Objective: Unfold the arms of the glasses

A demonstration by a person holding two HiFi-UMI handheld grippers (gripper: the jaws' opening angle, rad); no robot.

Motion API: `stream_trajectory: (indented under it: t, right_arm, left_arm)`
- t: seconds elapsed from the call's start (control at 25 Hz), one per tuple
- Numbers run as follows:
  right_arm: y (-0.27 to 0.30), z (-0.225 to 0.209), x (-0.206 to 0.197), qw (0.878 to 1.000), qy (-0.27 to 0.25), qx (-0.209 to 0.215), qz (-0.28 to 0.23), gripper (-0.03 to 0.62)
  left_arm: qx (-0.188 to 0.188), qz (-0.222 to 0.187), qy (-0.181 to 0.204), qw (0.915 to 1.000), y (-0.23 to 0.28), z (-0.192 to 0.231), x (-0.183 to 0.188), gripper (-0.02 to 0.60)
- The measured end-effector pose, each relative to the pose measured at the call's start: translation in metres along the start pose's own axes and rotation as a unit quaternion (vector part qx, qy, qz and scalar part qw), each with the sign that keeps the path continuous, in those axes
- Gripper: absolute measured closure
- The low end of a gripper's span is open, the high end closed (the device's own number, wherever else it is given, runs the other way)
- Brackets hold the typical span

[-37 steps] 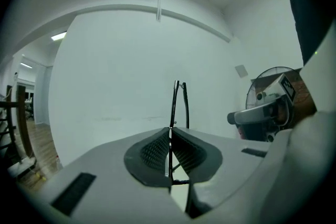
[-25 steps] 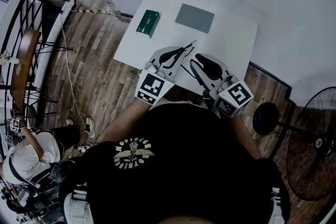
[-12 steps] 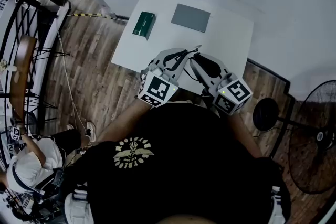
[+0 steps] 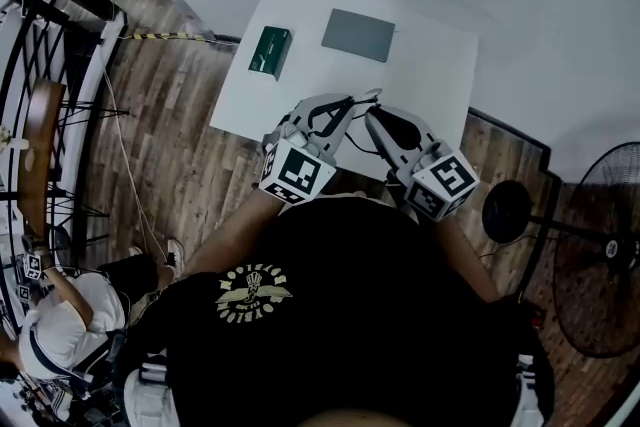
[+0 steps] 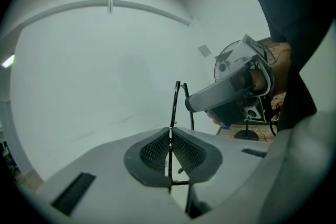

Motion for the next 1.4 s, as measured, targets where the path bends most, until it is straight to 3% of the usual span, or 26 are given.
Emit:
stream_trajectory:
  t: [0.8, 1.4]
  right_arm:
    - [0.016, 0.002, -0.016, 0.998, -0.007, 0.01, 0.058, 0.576]
    - [0.008, -0.008, -0.021, 0.997, -0.005, 0.014, 0.08, 0.577]
  left_arm:
    - [0.001, 0.047, 0.07, 0.9964, -0.012, 0.017, -0.021, 0.563]
    - [0.013, 0.094, 0.125, 0.9875, -0.012, 0.025, -0.034, 0.563]
Point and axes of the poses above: the fingertips, and each gripper's own axes: y forward along the fingers, z to its left, x out of its top, the point moved 2 cm from there along -y, backward along the fingers, and after that the axes turned 9 degrees about z, right-handed, at the moved point
